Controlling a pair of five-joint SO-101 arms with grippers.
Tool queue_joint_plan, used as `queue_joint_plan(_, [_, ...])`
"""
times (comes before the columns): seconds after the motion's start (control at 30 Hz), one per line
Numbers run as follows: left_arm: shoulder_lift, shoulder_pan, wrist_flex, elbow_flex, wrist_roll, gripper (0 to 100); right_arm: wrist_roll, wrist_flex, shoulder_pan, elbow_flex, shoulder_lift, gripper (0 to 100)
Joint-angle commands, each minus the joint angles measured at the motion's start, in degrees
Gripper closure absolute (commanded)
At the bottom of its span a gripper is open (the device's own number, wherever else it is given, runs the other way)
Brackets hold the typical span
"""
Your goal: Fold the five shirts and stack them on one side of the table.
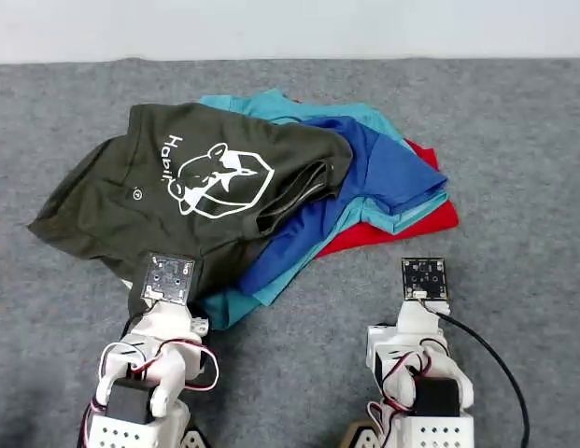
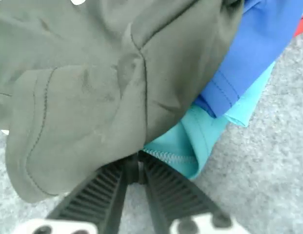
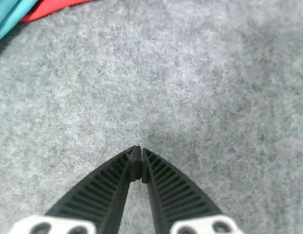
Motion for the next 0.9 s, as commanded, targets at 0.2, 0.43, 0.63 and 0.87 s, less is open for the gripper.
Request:
queue_joint_plan(0.2, [-0.62,0.18,0.53,-0.13,0.44,99,0.53,0.22,0.04,0.88,-0.40,99.0])
queue_joint_plan(0.43, [-0.62,0.18,0.53,-0.13,0.44,99,0.53,0.22,0.04,0.88,-0.40,99.0])
queue_joint_plan(0.63, [-0.62,0.18,0.53,-0.13,0.44,99,0.53,0.22,0.04,0.88,-0.40,99.0])
queue_joint_plan(0.87, [-0.62,2.81,0.44,-0.13,0.44,99,0.53,0.22,0.04,0.88,-0.40,99.0])
